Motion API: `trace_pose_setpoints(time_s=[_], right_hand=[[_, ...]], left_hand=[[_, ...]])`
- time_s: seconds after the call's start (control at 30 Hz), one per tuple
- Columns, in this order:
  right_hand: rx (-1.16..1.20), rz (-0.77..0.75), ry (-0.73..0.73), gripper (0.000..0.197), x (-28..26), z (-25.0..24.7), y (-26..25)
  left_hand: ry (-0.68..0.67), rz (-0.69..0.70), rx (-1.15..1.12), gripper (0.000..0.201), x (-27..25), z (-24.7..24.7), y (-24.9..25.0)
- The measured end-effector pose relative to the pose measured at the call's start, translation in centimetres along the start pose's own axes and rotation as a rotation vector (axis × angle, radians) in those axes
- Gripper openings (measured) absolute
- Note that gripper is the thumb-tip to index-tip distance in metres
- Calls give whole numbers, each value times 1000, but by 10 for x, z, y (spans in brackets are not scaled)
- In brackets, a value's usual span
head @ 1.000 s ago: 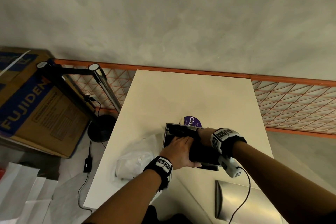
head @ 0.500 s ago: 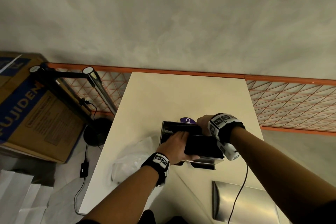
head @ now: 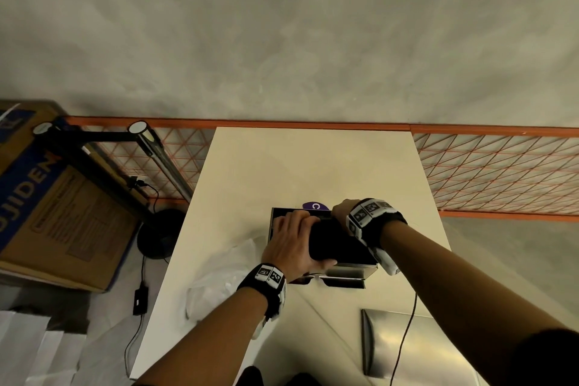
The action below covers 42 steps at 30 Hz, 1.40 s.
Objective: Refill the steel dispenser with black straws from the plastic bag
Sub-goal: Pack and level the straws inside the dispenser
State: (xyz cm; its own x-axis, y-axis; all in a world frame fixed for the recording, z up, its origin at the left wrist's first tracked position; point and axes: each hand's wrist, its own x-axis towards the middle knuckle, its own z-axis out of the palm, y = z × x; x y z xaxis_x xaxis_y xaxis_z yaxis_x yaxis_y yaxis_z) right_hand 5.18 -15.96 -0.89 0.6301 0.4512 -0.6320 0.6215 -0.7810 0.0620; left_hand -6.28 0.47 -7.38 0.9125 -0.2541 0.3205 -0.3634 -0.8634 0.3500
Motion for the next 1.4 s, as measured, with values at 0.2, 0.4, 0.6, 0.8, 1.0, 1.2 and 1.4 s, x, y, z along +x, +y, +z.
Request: trace_pose_setpoints(time_s=[0.2,0.4,0.6,0.8,1.0,1.2,1.4], right_hand=[[31,-31,74,27,-7,-8,-7],[157,-91,43,29,-16,-3,-1],[884,35,276,22,-44,17,38],[1479,389,831,35,-53,81,15],[1437,317,888,43,-42,80,-27],[1485,377,1009,36,-50,93,-13],[1337,379,884,49,-49,92,-34]], left_hand=[[-113,-106,-77,104,8,3,-3],[-342,-175,-155,82,15,10,-10],[-482,-208,-177,79,20,9,-12],[-619,-107,4,83,32,11,-9],[-648,-14,96,96,43,7,6],[-581,-99,-81,89,32,13,-11],[-610,-102,-155,87,27,5,-34]])
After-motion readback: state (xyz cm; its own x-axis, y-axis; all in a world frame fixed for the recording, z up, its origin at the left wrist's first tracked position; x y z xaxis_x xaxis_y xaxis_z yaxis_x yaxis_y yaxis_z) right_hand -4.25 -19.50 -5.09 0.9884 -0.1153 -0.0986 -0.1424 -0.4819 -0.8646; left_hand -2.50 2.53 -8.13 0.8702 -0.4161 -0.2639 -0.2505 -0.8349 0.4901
